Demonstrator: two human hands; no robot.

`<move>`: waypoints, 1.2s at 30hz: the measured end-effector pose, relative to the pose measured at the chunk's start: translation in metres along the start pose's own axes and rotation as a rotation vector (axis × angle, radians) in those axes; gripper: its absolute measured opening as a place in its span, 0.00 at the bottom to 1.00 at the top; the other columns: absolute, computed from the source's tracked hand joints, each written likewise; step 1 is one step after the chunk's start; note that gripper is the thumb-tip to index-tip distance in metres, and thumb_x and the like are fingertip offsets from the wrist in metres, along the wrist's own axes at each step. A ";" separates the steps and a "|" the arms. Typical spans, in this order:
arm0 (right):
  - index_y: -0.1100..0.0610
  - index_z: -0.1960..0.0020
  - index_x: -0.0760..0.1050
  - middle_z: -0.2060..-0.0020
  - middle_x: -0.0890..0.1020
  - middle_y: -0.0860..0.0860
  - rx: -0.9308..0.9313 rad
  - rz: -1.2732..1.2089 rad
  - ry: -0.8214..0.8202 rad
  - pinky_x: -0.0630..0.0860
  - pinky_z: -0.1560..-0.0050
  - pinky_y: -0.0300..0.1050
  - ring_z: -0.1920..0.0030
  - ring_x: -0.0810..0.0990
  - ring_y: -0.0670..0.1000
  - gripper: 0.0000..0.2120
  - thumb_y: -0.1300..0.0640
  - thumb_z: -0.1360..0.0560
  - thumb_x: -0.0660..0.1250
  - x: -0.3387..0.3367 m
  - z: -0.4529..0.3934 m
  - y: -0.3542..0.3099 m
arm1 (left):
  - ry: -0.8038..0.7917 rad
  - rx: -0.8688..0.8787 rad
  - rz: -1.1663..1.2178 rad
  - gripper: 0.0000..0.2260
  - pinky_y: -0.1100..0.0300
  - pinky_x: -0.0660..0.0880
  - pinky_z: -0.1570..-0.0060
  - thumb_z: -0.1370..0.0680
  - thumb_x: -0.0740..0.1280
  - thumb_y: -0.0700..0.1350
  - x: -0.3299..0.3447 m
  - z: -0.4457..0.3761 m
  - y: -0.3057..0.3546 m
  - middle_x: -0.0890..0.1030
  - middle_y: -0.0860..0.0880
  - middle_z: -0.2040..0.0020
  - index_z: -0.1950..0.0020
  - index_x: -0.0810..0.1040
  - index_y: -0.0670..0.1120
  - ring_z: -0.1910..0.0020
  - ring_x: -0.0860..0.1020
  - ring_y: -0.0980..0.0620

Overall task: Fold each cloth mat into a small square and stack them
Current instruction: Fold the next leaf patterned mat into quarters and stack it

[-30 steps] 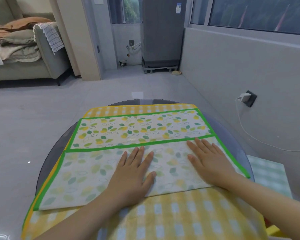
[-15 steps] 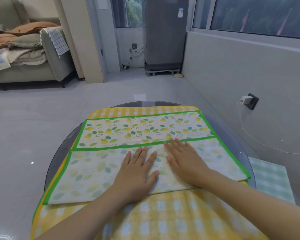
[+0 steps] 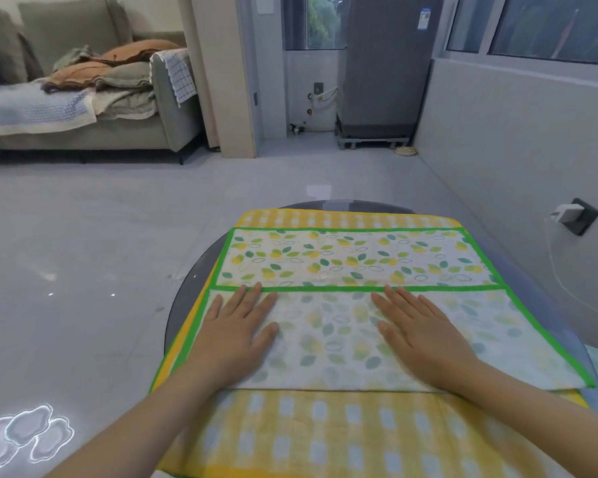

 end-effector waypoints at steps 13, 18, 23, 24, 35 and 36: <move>0.49 0.30 0.66 0.32 0.71 0.47 0.062 -0.062 0.167 0.60 0.33 0.43 0.32 0.67 0.49 0.19 0.49 0.20 0.53 -0.048 -0.020 -0.002 | 0.023 -0.003 0.145 0.32 0.54 0.40 0.26 0.28 0.42 0.62 -0.020 -0.014 0.015 0.53 0.52 0.22 0.25 0.59 0.54 0.24 0.48 0.56; 0.50 0.32 0.70 0.35 0.74 0.49 0.123 -0.129 0.203 0.63 0.35 0.46 0.34 0.70 0.51 0.18 0.50 0.20 0.56 -0.059 -0.068 0.025 | 0.131 0.054 0.282 0.27 0.52 0.58 0.30 0.24 0.47 0.59 -0.037 -0.073 0.046 0.73 0.50 0.33 0.33 0.73 0.51 0.31 0.68 0.51; 0.51 0.33 0.70 0.34 0.73 0.50 0.202 -0.139 0.210 0.64 0.35 0.48 0.34 0.69 0.52 0.18 0.49 0.20 0.56 -0.057 -0.124 0.058 | 0.201 0.025 0.292 0.14 0.54 0.61 0.38 0.18 0.56 0.49 -0.042 -0.156 0.059 0.76 0.51 0.37 0.38 0.77 0.50 0.37 0.71 0.50; 0.51 0.33 0.70 0.34 0.73 0.50 0.215 -0.147 0.221 0.64 0.35 0.47 0.34 0.69 0.52 0.17 0.50 0.20 0.56 -0.057 -0.135 0.064 | 0.214 0.003 0.306 0.14 0.54 0.61 0.38 0.19 0.56 0.49 -0.042 -0.172 0.056 0.76 0.51 0.38 0.39 0.77 0.50 0.37 0.71 0.49; 0.51 0.46 0.73 0.47 0.77 0.50 0.307 -0.150 0.143 0.60 0.42 0.49 0.39 0.67 0.54 0.10 0.47 0.24 0.63 -0.043 -0.198 0.102 | 0.223 -0.088 0.368 0.07 0.54 0.60 0.47 0.27 0.69 0.53 -0.022 -0.241 0.036 0.74 0.52 0.55 0.57 0.77 0.51 0.45 0.69 0.49; 0.51 0.48 0.73 0.48 0.77 0.50 0.308 -0.133 0.123 0.60 0.43 0.49 0.40 0.67 0.54 0.09 0.47 0.24 0.63 -0.043 -0.197 0.101 | 0.216 -0.081 0.388 0.07 0.55 0.59 0.48 0.27 0.70 0.53 -0.022 -0.240 0.038 0.74 0.51 0.56 0.59 0.77 0.51 0.46 0.69 0.49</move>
Point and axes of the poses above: each hand's wrist, its own z-axis away from the middle knuckle, its own x-axis out of the palm, y = z × x, the point moved 9 cm from there along -z, towards the middle knuckle
